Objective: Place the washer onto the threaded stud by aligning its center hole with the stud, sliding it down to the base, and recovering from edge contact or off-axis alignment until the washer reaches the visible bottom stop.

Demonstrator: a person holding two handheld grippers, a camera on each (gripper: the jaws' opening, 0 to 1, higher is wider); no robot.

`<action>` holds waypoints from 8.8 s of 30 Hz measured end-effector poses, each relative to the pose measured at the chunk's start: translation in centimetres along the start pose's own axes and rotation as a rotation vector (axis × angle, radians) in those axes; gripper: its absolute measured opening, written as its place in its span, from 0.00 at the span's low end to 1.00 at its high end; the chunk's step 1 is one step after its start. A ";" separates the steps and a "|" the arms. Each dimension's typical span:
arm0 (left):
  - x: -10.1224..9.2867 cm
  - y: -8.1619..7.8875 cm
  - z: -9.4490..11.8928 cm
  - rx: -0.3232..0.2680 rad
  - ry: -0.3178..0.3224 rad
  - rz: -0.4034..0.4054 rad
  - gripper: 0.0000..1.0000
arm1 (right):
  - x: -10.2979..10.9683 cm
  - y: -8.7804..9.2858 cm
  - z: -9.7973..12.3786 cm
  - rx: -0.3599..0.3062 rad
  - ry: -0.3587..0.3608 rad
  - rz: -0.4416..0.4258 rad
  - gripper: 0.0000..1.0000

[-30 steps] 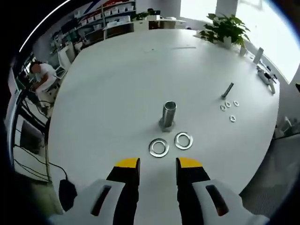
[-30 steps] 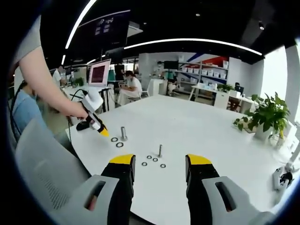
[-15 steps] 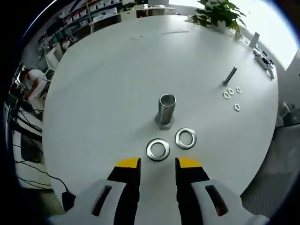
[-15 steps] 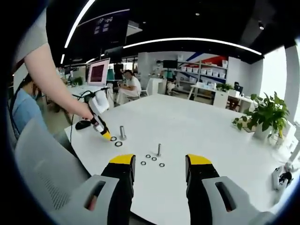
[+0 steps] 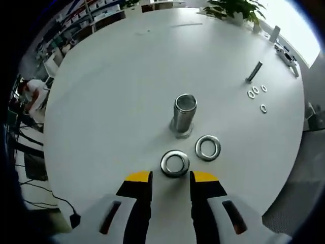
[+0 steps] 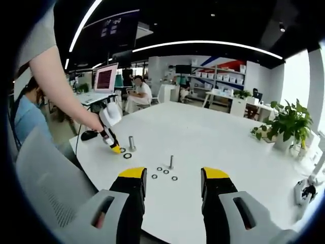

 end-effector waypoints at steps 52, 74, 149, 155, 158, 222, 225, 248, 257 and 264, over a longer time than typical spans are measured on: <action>-0.2 -2.4 -0.5 0.152 0.041 -0.083 0.21 | -0.1 0.2 -0.1 0.020 0.010 -0.004 0.44; -0.1 -1.7 -0.4 0.096 0.048 -0.153 0.20 | -0.2 0.3 -0.1 0.022 0.015 -0.003 0.44; -1.6 -7.7 4.7 0.024 0.011 -0.405 0.19 | -0.5 -0.2 0.3 -0.015 0.031 -0.004 0.44; -1.5 -7.8 4.5 0.034 0.017 -0.393 0.19 | -0.4 -0.1 0.3 -0.013 0.033 -0.003 0.44; -1.4 -7.9 4.5 0.034 0.014 -0.396 0.19 | -0.5 -0.1 0.3 -0.014 0.033 -0.003 0.44; -1.7 -7.9 3.7 0.057 -0.013 -0.358 0.20 | -0.5 -0.1 0.2 -0.016 0.024 -0.006 0.44; -1.5 -7.6 4.0 0.035 -0.017 -0.322 0.20 | -0.4 -0.1 0.2 -0.015 0.022 -0.005 0.44; -2.6 -1.6 10.0 -0.165 -0.054 -0.110 0.23 | 0.2 -0.2 0.0 -0.021 -0.035 -0.001 0.43; -2.6 0.5 12.1 -0.310 -0.085 0.008 0.23 | 0.6 -0.3 0.0 -0.027 -0.064 0.013 0.43; -3.8 1.7 13.2 -0.409 -0.098 0.053 0.23 | 1.0 -0.4 0.0 -0.034 -0.086 0.024 0.43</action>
Point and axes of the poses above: the point that each gripper's makers call its tool centre point, and the gripper's own axes: z roughly backward along the fingers, x roughly to its left, y roughly out of its underside, the point moved 9 cm from there along z, roughly backward along the fingers, and after that the axes turned 4 degrees about x, right-handed, at the moved point
